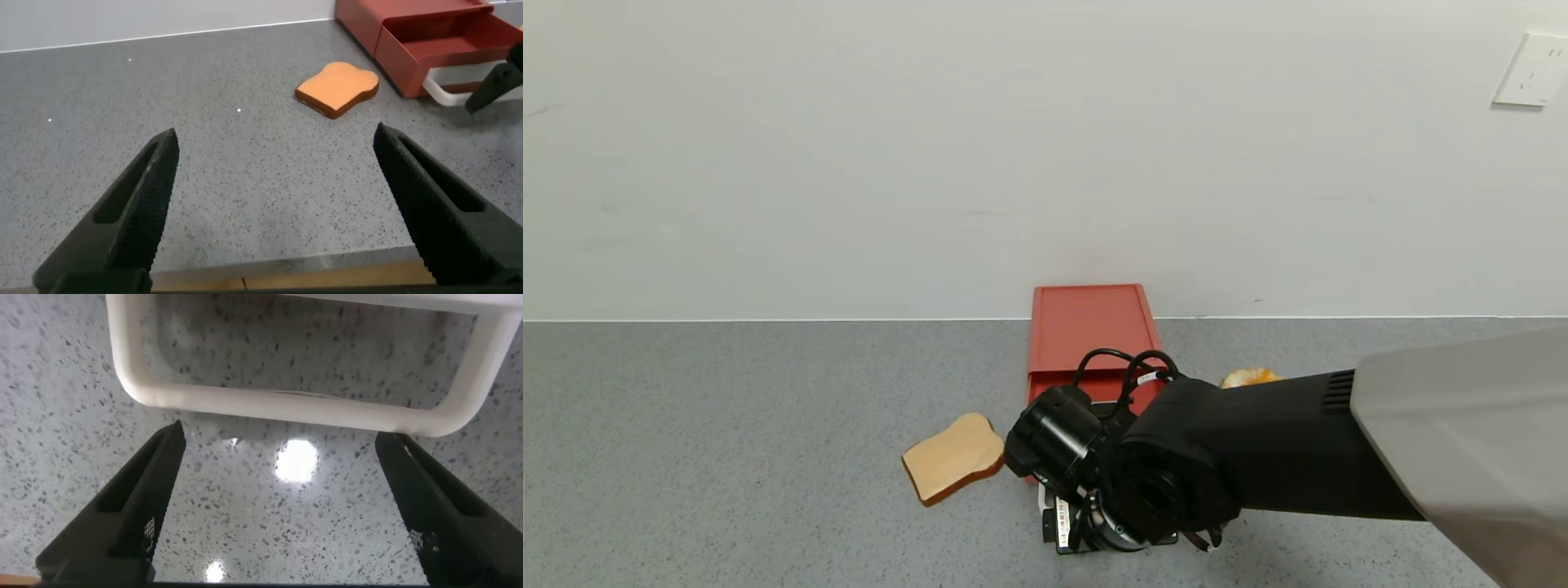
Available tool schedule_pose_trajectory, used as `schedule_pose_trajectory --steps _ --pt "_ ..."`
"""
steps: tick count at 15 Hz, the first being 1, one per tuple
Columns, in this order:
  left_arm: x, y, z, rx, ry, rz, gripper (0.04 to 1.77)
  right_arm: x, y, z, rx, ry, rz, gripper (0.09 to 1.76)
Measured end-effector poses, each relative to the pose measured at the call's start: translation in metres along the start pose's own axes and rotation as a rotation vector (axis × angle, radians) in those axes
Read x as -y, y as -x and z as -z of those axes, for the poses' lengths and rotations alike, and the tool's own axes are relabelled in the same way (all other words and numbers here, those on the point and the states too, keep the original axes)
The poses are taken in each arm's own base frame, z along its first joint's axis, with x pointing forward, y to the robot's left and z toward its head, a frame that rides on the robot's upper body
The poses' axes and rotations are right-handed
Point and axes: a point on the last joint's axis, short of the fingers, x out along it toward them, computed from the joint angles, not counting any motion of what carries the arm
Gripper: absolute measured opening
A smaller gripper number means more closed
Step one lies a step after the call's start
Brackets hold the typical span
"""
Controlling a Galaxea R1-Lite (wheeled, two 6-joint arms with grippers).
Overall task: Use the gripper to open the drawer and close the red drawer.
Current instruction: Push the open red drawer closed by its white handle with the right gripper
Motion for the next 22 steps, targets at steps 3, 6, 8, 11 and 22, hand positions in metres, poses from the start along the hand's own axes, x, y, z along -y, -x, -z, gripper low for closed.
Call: schedule_pose_trajectory --steps 3,6,8,11,22 --pt "0.0 0.0 0.0 0.0 0.0 0.0 1.72 0.003 -0.002 -0.007 0.01 0.006 0.001 1.71" --pt "0.0 0.0 0.0 0.0 0.0 0.0 1.72 0.004 -0.003 -0.012 0.021 0.007 -0.005 1.71" --pt "0.0 0.0 0.0 0.0 -0.001 0.001 1.72 0.004 -0.003 -0.014 0.032 0.025 -0.014 1.71" --pt "0.0 0.0 0.0 0.0 -0.001 0.0 1.72 0.005 -0.004 -0.019 0.047 0.035 -0.025 1.71" --pt "0.0 0.0 0.0 0.0 -0.001 0.0 1.72 0.008 -0.011 -0.043 0.098 0.035 -0.04 1.71"
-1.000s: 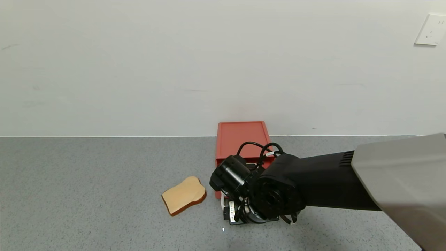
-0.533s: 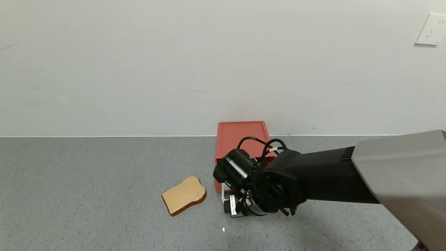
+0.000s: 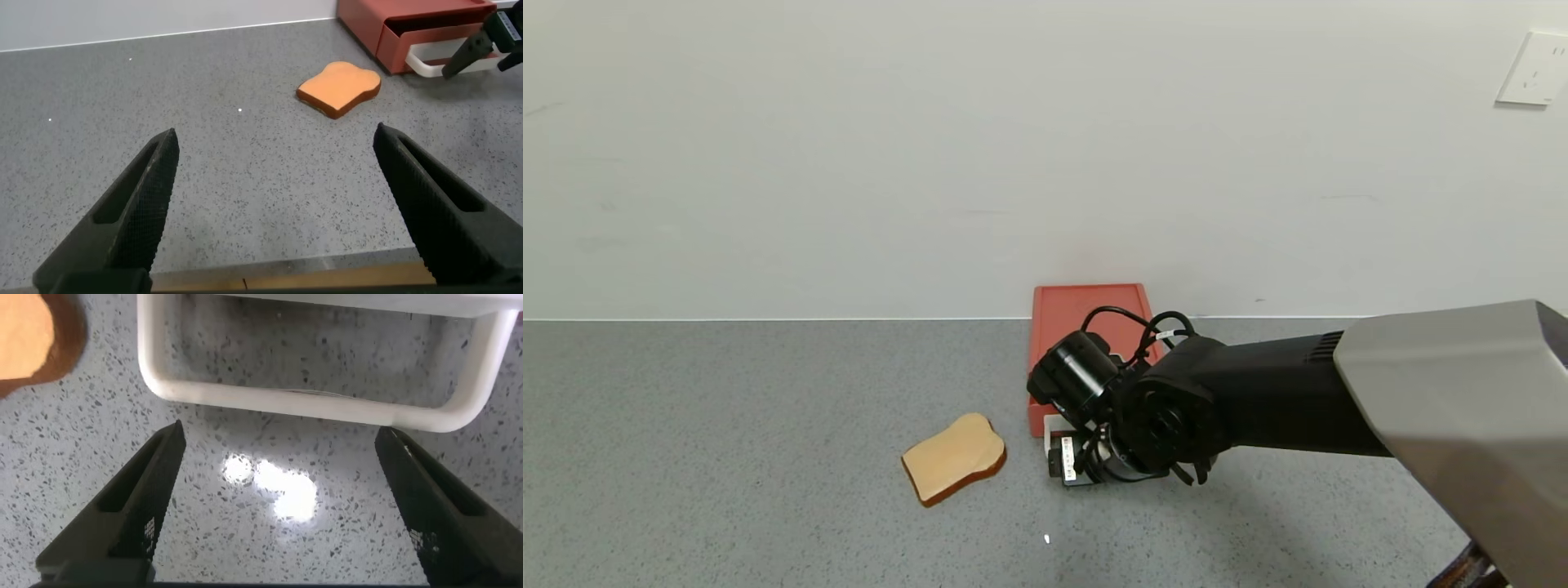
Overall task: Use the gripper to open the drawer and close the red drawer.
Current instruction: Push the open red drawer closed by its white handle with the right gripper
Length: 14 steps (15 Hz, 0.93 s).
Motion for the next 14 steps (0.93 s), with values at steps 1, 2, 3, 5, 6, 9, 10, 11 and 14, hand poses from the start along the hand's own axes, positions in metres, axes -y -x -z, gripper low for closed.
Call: schedule_pose_trajectory --steps 1,2,3,5,6,9,10,11,14 --pt "0.0 0.0 0.0 0.0 0.0 0.0 1.72 0.001 -0.001 -0.003 0.005 0.0 -0.001 1.71" --pt "0.0 0.0 0.0 0.0 0.0 0.0 1.72 0.002 -0.002 -0.006 0.01 -0.004 -0.001 1.71" --pt "0.0 0.0 0.0 0.0 0.0 0.0 1.72 0.003 -0.003 -0.007 0.014 -0.002 0.0 1.71" --pt "0.0 0.0 0.0 0.0 0.0 0.0 1.72 0.004 -0.006 -0.011 0.021 0.0 0.0 1.71" --pt "0.0 0.0 0.0 0.0 0.0 0.0 1.72 0.004 -0.008 -0.014 0.026 -0.002 -0.001 1.71" --pt "0.0 0.0 0.0 0.0 0.0 0.0 1.72 0.005 -0.012 -0.019 0.036 -0.001 -0.002 1.71" --pt "0.0 0.0 0.0 0.0 0.0 0.0 1.72 0.005 -0.013 -0.022 0.042 -0.005 -0.003 1.71" --pt "0.0 0.0 0.0 0.0 0.0 0.0 1.72 0.005 -0.013 -0.024 0.047 -0.002 -0.004 1.71" --pt "0.0 0.0 0.0 0.0 0.0 0.0 1.72 0.006 -0.017 -0.03 0.06 0.0 -0.006 1.71"
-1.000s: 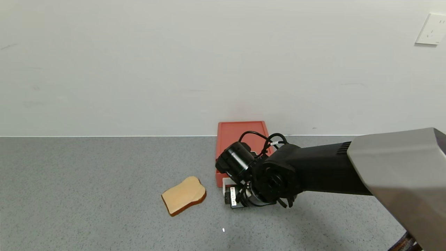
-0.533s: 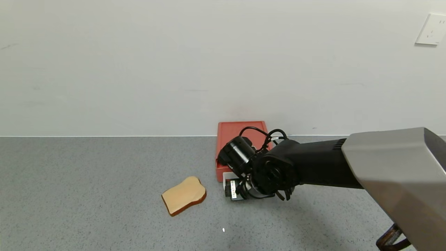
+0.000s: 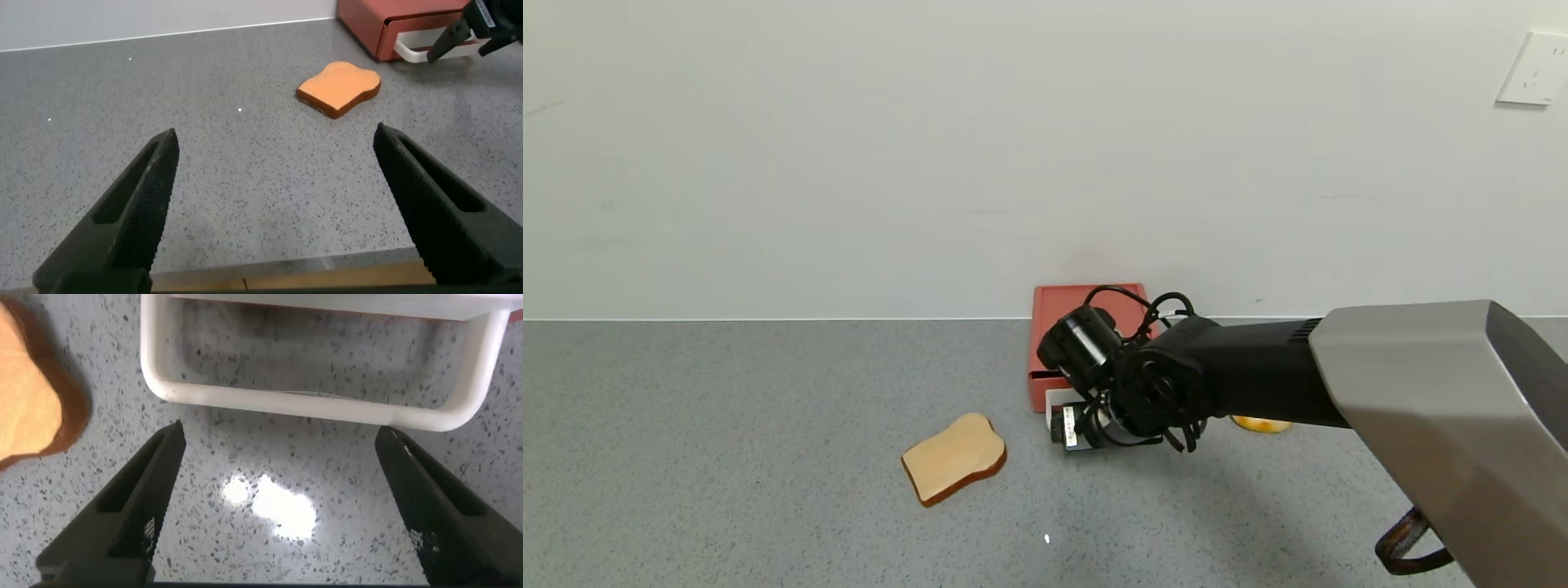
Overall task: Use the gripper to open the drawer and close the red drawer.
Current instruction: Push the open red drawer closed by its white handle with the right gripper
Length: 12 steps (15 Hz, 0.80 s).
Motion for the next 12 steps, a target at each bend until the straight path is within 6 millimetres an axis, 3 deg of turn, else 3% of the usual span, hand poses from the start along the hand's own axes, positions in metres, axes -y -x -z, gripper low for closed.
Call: schedule_pose_trajectory --steps 12 --pt "0.0 0.0 0.0 0.0 0.001 0.0 1.72 0.0016 -0.0076 -0.0076 0.027 0.019 -0.009 1.71"
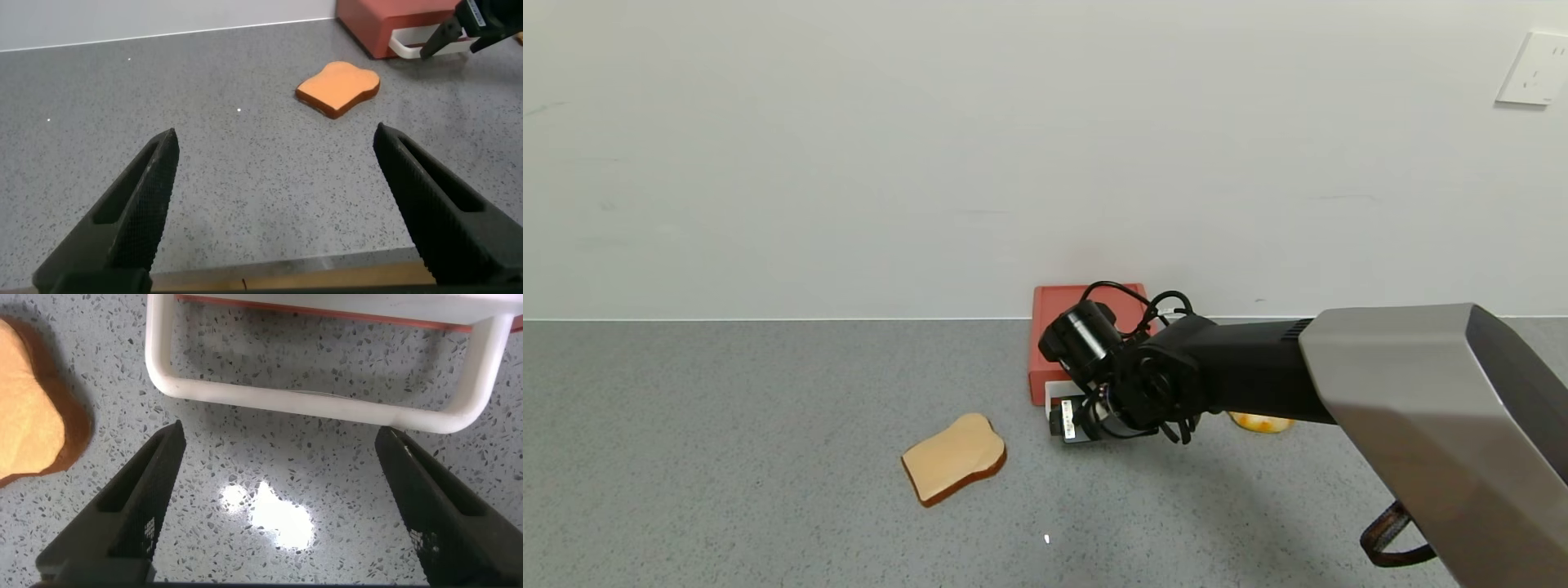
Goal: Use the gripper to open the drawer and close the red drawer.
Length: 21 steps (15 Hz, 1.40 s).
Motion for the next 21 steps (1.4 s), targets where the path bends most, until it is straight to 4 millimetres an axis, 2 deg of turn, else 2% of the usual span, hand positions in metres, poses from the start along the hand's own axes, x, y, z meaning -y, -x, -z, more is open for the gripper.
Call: schedule_pose_trajectory --steps 3,5,9,12,15,18,21 --pt "0.0 0.0 0.0 0.0 0.0 0.0 1.72 0.001 0.006 0.0 -0.002 0.022 -0.004 1.71" --pt "0.0 0.0 0.0 0.0 -0.001 0.0 1.72 0.003 0.017 -0.002 0.007 0.055 -0.011 1.71" --pt "0.0 0.0 0.0 0.0 -0.001 0.0 1.72 0.02 0.062 -0.01 0.04 0.163 -0.103 1.71" --pt "0.0 0.0 0.0 0.0 -0.003 0.0 1.72 0.049 0.108 -0.018 0.13 0.25 -0.174 1.71" --pt "0.0 0.0 0.0 0.0 -0.003 0.0 1.72 0.09 0.161 -0.019 0.214 0.288 -0.203 1.71" --pt "0.0 0.0 0.0 0.0 -0.003 0.0 1.72 0.133 0.215 -0.011 0.326 0.298 -0.202 1.71" --pt "0.0 0.0 0.0 0.0 -0.003 0.0 1.72 0.169 0.261 0.009 0.458 0.294 -0.196 1.71"
